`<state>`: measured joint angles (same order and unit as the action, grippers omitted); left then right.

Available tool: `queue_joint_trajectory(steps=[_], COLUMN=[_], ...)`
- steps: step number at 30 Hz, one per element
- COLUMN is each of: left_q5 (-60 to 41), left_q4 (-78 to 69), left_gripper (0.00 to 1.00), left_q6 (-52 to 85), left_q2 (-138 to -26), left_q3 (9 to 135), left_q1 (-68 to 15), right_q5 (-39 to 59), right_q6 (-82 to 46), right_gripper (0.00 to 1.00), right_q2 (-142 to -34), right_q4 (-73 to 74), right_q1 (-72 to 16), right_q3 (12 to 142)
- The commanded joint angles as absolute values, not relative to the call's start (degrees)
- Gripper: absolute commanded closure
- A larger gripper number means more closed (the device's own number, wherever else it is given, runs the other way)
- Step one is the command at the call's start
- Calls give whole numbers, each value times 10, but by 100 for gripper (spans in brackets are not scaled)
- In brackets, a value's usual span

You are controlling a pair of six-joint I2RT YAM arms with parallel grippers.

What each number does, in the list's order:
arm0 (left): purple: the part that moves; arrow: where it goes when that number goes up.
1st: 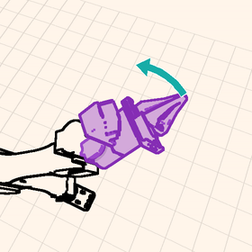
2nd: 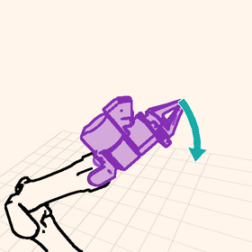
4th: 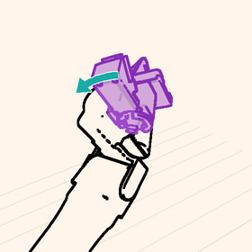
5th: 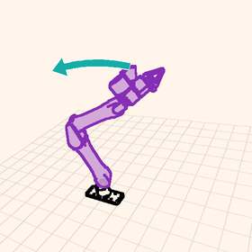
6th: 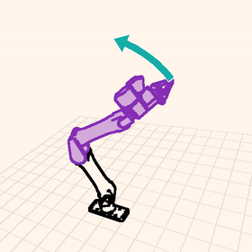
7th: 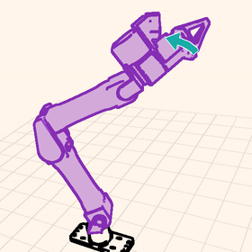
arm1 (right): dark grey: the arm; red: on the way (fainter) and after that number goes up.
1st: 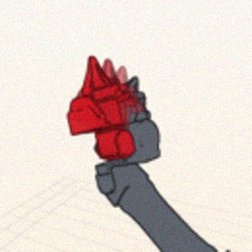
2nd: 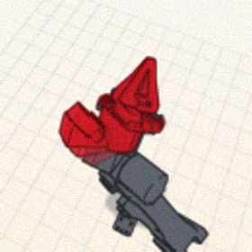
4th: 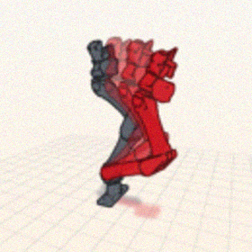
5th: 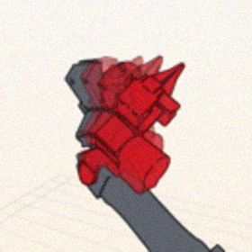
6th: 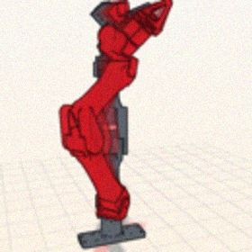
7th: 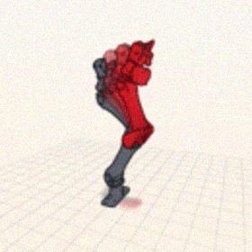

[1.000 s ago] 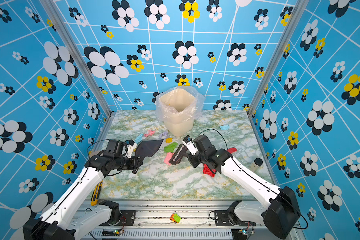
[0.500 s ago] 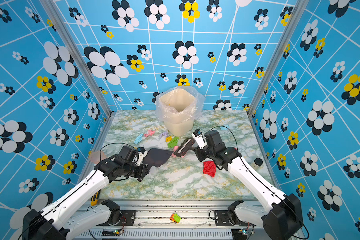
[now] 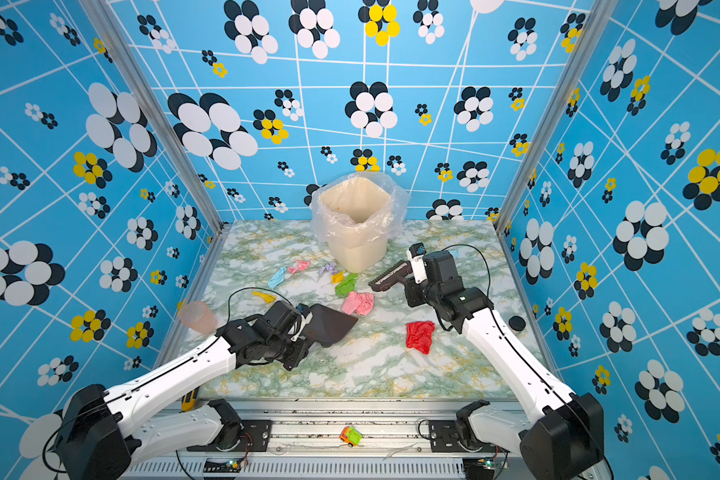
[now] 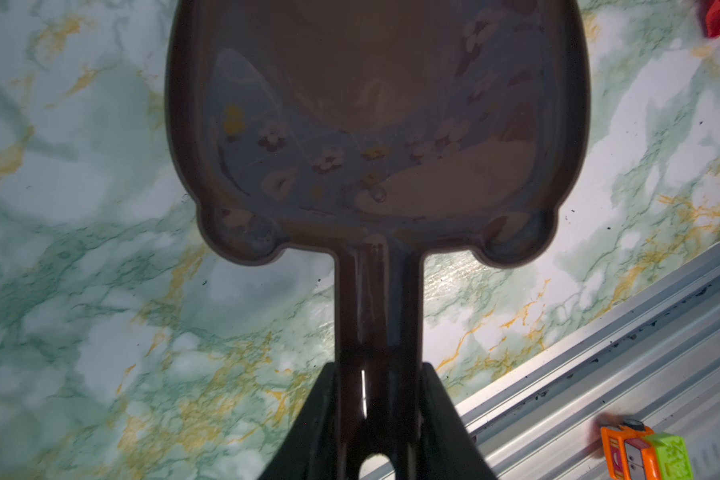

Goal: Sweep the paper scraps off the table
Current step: 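Set the dustpan down beside the pink scrap while the right gripper positions the brush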

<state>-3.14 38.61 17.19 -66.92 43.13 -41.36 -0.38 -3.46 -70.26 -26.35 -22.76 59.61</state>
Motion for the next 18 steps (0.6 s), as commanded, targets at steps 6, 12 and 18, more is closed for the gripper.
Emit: queue_joint_trajectory(steps=[6, 12, 18], left_q5=[-16, -11, -13], left_q4=[340, 329, 331], left_gripper=[100, 100, 100], left_q6=[190, 185, 180], left_q2=[-716, -744, -768], left_q3=[438, 442, 451], left_q1=[-465, -464, -460], right_q5=[-18, 43, 101], right_q6=[-31, -13, -2], right_gripper=[100, 100, 100], right_q2=[-737, -745, -721], right_q4=[-240, -258, -294], right_q1=[-224, -224, -224], right_q3=[627, 624, 609])
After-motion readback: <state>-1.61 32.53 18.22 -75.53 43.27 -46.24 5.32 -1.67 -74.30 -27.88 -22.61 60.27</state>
